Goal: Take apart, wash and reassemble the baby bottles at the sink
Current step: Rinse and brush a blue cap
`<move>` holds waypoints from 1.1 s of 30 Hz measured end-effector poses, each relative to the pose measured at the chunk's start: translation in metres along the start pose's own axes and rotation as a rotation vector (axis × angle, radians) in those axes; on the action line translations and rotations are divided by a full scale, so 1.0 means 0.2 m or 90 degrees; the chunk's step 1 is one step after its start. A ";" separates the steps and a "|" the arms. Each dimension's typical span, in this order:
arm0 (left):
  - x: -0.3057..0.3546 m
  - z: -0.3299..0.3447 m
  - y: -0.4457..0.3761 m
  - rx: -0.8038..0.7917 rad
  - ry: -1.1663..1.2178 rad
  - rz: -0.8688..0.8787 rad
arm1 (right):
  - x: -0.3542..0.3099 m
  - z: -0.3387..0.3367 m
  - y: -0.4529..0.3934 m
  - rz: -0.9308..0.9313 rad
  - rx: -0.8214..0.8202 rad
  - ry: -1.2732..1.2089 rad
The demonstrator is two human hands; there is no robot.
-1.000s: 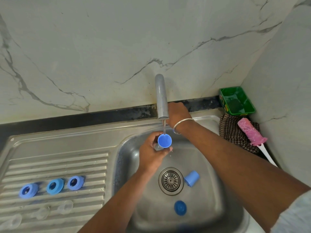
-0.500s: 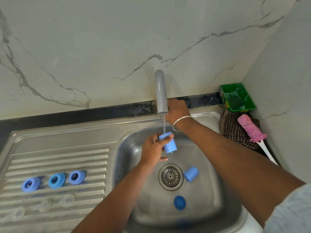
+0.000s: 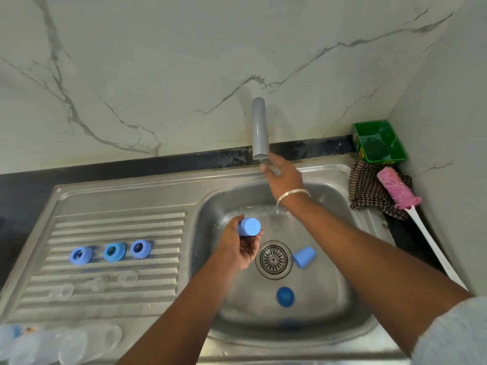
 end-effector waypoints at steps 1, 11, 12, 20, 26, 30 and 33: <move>-0.03 -0.02 0.00 -0.001 -0.008 -0.012 | 0.05 -0.02 0.09 0.009 -0.013 0.009; -0.30 -0.14 0.08 0.031 -0.192 -0.023 | 0.46 -0.16 0.71 -0.096 -0.242 0.053; -0.32 -0.15 0.10 0.035 -0.241 -0.003 | 0.47 -0.16 0.71 -0.079 -0.232 0.067; -0.21 -0.29 0.09 0.154 -0.472 0.474 | 0.38 -0.20 0.68 -0.131 -0.032 0.098; -0.10 -0.50 0.00 0.202 -0.641 0.695 | 0.37 0.01 0.66 -0.191 -0.107 0.163; -0.03 -0.62 -0.07 0.218 -0.753 0.840 | 0.26 0.14 0.61 -0.160 -0.086 0.196; 0.02 -0.69 -0.13 0.206 -0.807 0.861 | 0.09 0.31 0.58 -0.160 -0.127 0.129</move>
Point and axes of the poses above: each hand's wrist, its own y-axis away from the middle knuckle, its own z-axis out of the palm, x = y × z, the point moved 1 cm from there along -y, towards the middle knuckle, and after that the axes turned 15 degrees about x, right-handed, at the moved point
